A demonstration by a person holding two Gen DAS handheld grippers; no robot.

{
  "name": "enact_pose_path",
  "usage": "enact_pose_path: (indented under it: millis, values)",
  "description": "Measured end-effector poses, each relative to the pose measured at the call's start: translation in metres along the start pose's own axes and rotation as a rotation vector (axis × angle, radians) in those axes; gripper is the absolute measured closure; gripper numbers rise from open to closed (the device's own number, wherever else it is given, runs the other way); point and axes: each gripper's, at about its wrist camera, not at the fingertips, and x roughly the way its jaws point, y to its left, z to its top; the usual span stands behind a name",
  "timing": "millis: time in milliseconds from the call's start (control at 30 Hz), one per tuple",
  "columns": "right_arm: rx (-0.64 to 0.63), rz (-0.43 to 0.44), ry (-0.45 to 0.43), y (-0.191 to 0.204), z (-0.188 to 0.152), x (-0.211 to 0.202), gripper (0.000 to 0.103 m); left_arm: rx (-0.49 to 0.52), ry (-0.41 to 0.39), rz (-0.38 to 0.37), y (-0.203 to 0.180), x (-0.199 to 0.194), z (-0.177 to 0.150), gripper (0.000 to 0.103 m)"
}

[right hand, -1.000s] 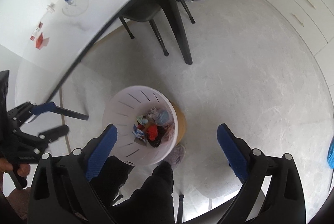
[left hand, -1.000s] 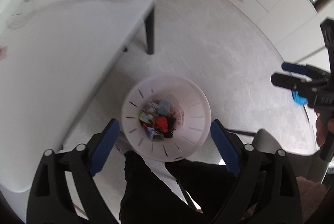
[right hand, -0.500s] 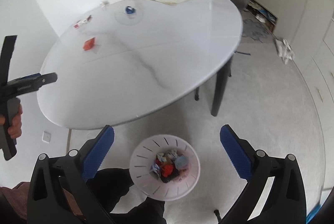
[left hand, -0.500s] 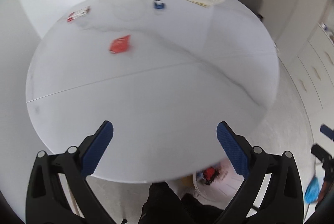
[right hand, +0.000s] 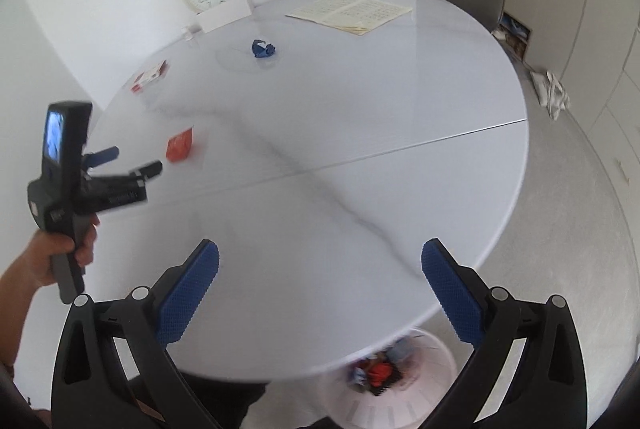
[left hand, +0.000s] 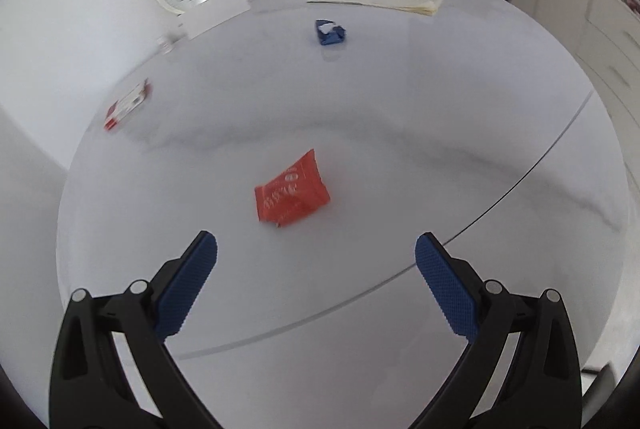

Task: Collect trash
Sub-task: 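Move the left gripper back over the table toward the red snack bag, then grasp the red snack bag with the left gripper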

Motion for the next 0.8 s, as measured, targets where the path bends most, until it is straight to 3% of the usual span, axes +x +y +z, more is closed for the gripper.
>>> enact_pose_path:
  millis: [133, 267, 400, 600, 700, 800]
  values:
    - [0.119, -0.008, 0.014, 0.027, 0.017, 0.027, 0.002, 0.234, 0.001, -0.105, 0.022, 0.037, 0.014, 0.008]
    - [0.216, -0.031, 0.025, 0.051, 0.029, 0.041, 0.002, 0.371, 0.015, -0.243, 0.039, 0.064, 0.027, 0.008]
    - [0.248, -0.034, 0.046, 0.066, 0.037, 0.049, 0.002, 0.407, 0.034, -0.352, 0.044, 0.081, 0.035, 0.009]
    - [0.242, -0.077, 0.078, 0.077, 0.044, 0.055, 0.002, 0.419, 0.068, -0.45, 0.041, 0.097, 0.032, 0.034]
    - [0.237, -0.086, 0.085, 0.079, 0.046, 0.056, 0.002, 0.422, 0.079, -0.464, 0.039, 0.1, 0.029, 0.048]
    - [0.228, -0.097, 0.084, 0.081, 0.047, 0.053, 0.002, 0.43, 0.069, -0.477, 0.039, 0.101, 0.027, 0.051]
